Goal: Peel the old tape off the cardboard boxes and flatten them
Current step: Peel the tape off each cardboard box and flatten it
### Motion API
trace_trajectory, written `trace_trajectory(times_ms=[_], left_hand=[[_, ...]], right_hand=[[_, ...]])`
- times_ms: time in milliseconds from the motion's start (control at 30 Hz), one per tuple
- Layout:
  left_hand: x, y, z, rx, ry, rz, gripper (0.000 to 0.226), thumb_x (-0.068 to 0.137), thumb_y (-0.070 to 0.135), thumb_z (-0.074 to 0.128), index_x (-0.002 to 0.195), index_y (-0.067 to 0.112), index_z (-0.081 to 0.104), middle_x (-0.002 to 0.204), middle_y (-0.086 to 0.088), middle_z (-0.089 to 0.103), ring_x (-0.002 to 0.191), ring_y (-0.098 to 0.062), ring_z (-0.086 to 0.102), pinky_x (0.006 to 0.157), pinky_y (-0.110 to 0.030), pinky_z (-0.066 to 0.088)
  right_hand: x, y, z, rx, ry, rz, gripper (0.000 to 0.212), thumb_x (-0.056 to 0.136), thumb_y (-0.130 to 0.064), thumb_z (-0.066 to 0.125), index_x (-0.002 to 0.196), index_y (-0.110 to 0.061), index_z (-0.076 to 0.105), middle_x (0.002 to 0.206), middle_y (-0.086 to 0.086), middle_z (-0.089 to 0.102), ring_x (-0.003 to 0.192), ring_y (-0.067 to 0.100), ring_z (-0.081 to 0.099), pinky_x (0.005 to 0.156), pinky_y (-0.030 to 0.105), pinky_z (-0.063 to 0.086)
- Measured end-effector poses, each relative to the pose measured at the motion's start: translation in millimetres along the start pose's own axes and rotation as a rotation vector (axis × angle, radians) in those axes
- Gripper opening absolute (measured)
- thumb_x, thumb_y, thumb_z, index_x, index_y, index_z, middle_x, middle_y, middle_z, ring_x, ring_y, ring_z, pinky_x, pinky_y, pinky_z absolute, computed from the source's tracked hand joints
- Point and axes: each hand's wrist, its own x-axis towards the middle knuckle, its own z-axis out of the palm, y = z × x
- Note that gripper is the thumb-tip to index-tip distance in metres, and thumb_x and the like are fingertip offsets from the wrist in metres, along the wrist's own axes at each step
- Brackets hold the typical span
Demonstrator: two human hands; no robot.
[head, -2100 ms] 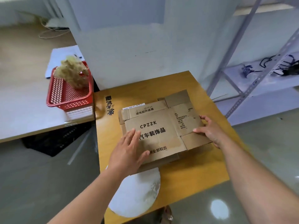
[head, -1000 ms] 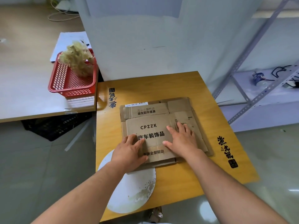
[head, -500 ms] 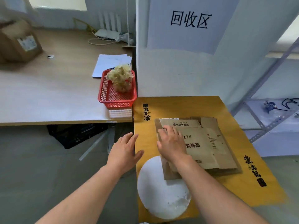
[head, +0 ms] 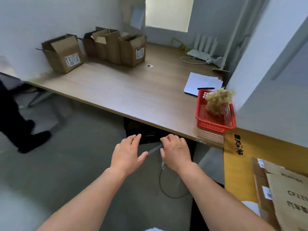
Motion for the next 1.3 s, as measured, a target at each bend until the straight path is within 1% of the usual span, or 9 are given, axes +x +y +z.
trace_trajectory(times_ms=[167,267,433,533,667,767,900,1100,1300], left_hand=[[1,-61,-11,0.008,0.056,-0.150,0.073,0.093,0.058,0.041,0.152,0.021,0.020,0.154,0.004,0.028,0.138,-0.015,0.029,0.110,-0.030,0.025],[6,-92,-13,-0.001,0.054,-0.221,0.073,0.093,0.059,0.041,0.152,0.022,0.020,0.154,0.004,0.027,0.138,-0.015,0.028,0.110,-0.031,0.023],[47,-146,-22,0.013,0.075,-0.302,0.073,0.093,0.059,0.040,0.152,0.023,0.018,0.155,0.005,0.025,0.139,-0.015,0.026,0.112,-0.032,0.021],[88,-175,-30,0.021,0.085,-0.319,0.073,0.093,0.059,0.040,0.153,0.022,0.016,0.155,0.004,0.025,0.139,-0.015,0.025,0.113,-0.032,0.021],[159,-208,-43,0.063,0.067,-0.316,0.074,0.094,0.059,0.037,0.153,0.023,0.012,0.156,0.004,0.022,0.141,-0.016,0.023,0.113,-0.032,0.020],[222,-230,-55,0.088,0.066,-0.285,0.073,0.094,0.058,0.038,0.153,0.023,0.013,0.156,0.003,0.023,0.141,-0.017,0.023,0.113,-0.033,0.019],[294,-257,-67,0.066,0.068,-0.286,0.073,0.094,0.057,0.041,0.152,0.024,0.014,0.157,0.002,0.023,0.142,-0.018,0.022,0.114,-0.035,0.019],[345,-318,-84,0.015,0.104,-0.376,0.074,0.094,0.053,0.046,0.153,0.023,0.014,0.157,0.000,0.023,0.143,-0.019,0.022,0.114,-0.037,0.021],[378,-399,-103,0.002,0.111,-0.374,0.074,0.094,0.051,0.048,0.153,0.023,0.012,0.156,0.002,0.022,0.143,-0.017,0.022,0.114,-0.035,0.021]], right_hand=[[51,-58,7,0.033,-0.008,-0.153,0.032,0.095,-0.029,0.042,0.123,-0.018,0.052,0.121,0.004,0.054,0.111,0.024,0.050,0.094,0.037,0.035],[82,-85,14,0.053,-0.029,-0.214,0.031,0.095,-0.028,0.043,0.123,-0.018,0.053,0.120,0.003,0.054,0.110,0.024,0.050,0.095,0.037,0.035],[152,-118,30,0.081,-0.031,-0.284,0.028,0.095,-0.026,0.043,0.119,-0.018,0.054,0.117,0.003,0.055,0.109,0.023,0.050,0.096,0.035,0.032],[207,-131,37,0.088,-0.017,-0.301,0.028,0.093,-0.024,0.042,0.117,-0.018,0.056,0.115,0.003,0.056,0.106,0.024,0.050,0.094,0.035,0.032],[287,-138,42,0.083,0.002,-0.291,0.028,0.092,-0.023,0.042,0.115,-0.017,0.057,0.116,0.003,0.056,0.108,0.025,0.050,0.092,0.034,0.032],[347,-141,40,0.078,0.013,-0.290,0.028,0.091,-0.022,0.043,0.115,-0.016,0.056,0.116,0.004,0.056,0.107,0.026,0.050,0.091,0.034,0.032],[424,-150,39,0.073,0.049,-0.313,0.028,0.090,-0.019,0.044,0.115,-0.015,0.057,0.116,0.005,0.056,0.107,0.027,0.050,0.091,0.035,0.032],[501,-179,51,0.066,0.016,-0.323,0.028,0.091,-0.019,0.043,0.115,-0.016,0.056,0.114,0.004,0.057,0.106,0.026,0.051,0.089,0.034,0.031],[565,-236,66,0.065,-0.013,-0.331,0.027,0.092,-0.021,0.042,0.115,-0.016,0.056,0.111,0.003,0.057,0.105,0.026,0.051,0.088,0.035,0.031]])
